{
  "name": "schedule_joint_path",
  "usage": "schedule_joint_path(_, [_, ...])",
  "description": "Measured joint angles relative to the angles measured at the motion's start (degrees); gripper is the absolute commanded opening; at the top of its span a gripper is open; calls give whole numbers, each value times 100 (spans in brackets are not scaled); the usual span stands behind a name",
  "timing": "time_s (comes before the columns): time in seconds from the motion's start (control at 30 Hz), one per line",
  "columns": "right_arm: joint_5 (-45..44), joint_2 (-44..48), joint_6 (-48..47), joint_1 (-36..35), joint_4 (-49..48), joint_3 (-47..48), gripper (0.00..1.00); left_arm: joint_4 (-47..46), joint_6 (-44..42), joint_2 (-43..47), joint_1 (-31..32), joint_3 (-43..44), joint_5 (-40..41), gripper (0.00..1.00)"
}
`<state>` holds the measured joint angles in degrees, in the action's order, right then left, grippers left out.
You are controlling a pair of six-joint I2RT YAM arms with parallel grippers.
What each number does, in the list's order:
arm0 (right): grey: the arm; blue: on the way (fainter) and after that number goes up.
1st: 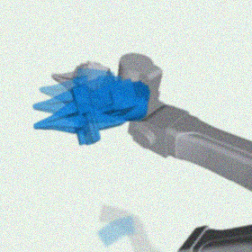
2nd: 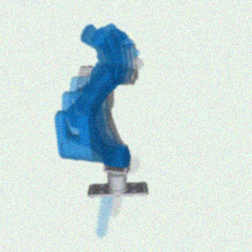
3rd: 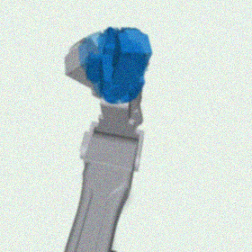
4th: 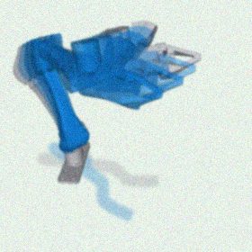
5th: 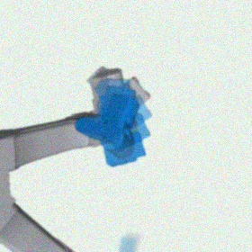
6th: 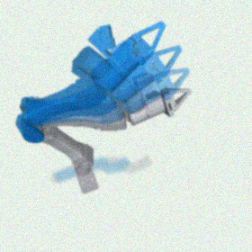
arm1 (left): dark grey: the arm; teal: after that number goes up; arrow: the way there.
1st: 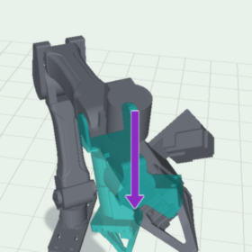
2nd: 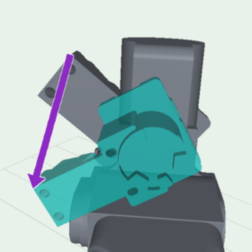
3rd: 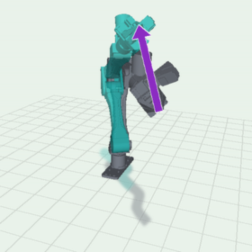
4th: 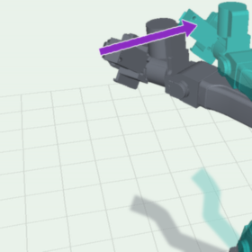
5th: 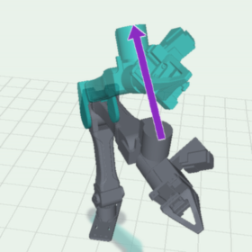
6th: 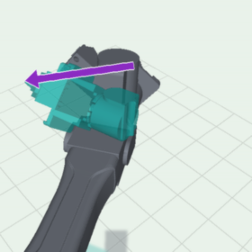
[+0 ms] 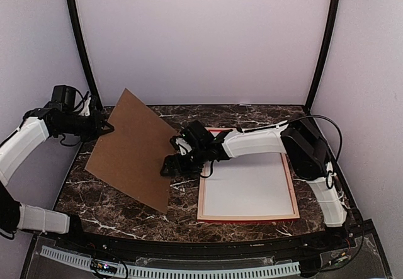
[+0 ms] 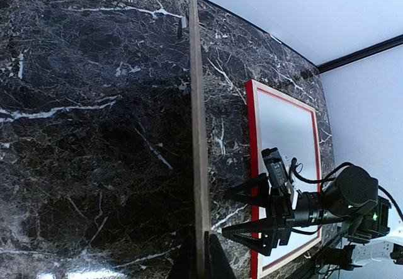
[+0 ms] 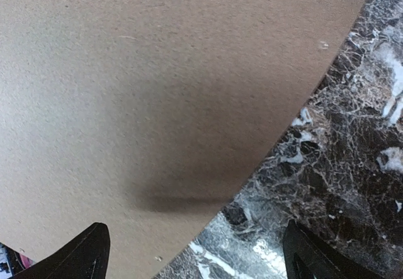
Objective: Put the photo into the frame
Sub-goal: Pick up the backboard from the center of the board, then turn over the backboard.
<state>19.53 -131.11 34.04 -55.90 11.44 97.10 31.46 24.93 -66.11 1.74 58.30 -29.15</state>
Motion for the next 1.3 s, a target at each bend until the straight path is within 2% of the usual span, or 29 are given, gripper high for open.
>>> schedule_joint_path(0.43, [-254, 520, -334, 39, 538, -28, 99, 2000, -1220, -87, 4, 1513, 782, 0])
schedule_joint_path(1.03, [-308, 522, -363, 55, 619, -146, 99, 2592, -1335, -20, 4, 1775, 796, 0])
schedule_joint_path(1.3, [-313, 522, -363, 57, 619, -166, 99, 2872, -1318, 44, 4, 2017, 1106, 0])
